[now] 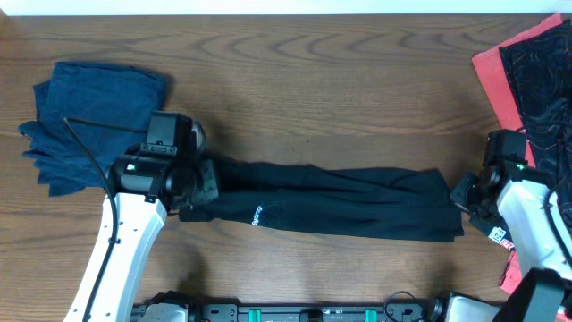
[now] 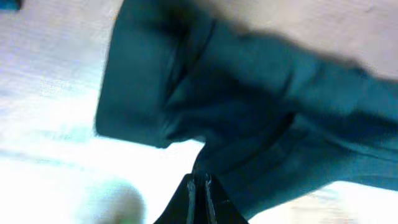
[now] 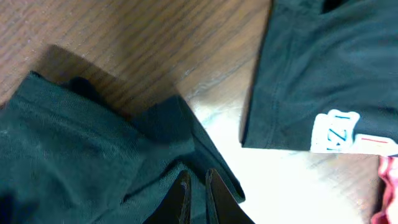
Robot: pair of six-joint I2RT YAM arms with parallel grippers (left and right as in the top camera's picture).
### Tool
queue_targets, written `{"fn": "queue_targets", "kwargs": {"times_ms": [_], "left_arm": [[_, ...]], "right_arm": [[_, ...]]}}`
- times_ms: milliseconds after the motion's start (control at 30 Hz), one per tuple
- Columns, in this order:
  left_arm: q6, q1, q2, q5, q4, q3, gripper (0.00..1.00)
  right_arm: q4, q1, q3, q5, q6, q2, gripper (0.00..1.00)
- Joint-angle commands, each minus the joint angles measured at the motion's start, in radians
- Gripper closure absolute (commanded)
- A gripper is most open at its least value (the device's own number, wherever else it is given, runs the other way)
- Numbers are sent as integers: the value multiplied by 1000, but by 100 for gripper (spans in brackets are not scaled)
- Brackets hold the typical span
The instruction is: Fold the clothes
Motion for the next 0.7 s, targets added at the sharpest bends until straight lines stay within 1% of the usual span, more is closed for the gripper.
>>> {"fn": "queue_targets", "kwargs": {"times_ms": [0,67,100,267,400,567,600,633,667], "left_arm": [[-4,2,-7,-87,-10,3,94],[-5,2,-7,-88,7,3,94],[-5,2,-7,-88,15,3,94],[-5,2,-7,-88,43,3,94],[-5,2,-7,-88,43,3,94],[-5,2,-7,-88,45,3,94],[-5,2,-7,-88,47,3,94],[-11,2,-7,-88,48,3,94],[-19,2,-7,-88,48,3,94]], "right_arm": [[27,-11,-2,-74,-39,35,86],[39,-11,-2,-105,-45,52,78],[41,-11,-2,-109,-45,60,76],[62,-11,-2,-110,-45,66,75],[87,-11,-2,-138,-45,66,68],[122,-11,-2,-190,-59,66,66],[126,-11,-2,-204,-63,66,64],[129,-11,-2,-219,-63,66,59],[129,-11,-2,-226,-64,66,56]]}}
